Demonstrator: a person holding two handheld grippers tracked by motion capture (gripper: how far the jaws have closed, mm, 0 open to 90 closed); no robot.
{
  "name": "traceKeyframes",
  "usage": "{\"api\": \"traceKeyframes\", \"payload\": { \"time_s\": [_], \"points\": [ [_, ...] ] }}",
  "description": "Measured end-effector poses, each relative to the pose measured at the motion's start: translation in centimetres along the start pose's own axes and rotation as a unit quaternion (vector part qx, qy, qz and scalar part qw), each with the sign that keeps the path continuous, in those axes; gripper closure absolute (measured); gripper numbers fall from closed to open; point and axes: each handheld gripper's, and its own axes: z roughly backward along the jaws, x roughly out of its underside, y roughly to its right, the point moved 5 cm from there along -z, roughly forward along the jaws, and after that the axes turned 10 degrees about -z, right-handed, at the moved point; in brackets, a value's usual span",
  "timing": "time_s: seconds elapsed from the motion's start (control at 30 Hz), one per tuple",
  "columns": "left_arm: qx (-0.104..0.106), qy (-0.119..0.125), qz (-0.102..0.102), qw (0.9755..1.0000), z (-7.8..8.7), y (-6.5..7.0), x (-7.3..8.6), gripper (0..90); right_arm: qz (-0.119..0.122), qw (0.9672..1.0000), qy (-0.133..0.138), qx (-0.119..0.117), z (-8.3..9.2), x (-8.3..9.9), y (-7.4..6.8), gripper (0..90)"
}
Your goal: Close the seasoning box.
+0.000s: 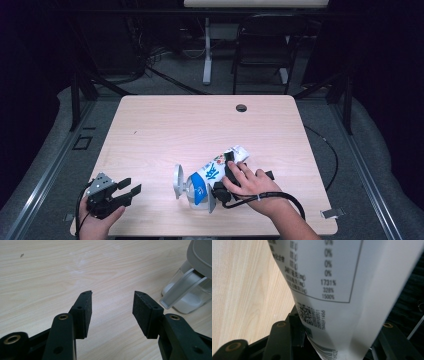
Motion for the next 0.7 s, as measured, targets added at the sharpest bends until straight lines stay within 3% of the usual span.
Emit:
{"api": "traceKeyframes", "payload": {
  "time_s": [0.7],
  "points": [
    [0.0,0.0,0.001,1.0,-0.01,0.0,0.02,50.6,0.006,1.0,0.005,0.006,0.05,0.0,-0.01,52.0]
  ]
}}
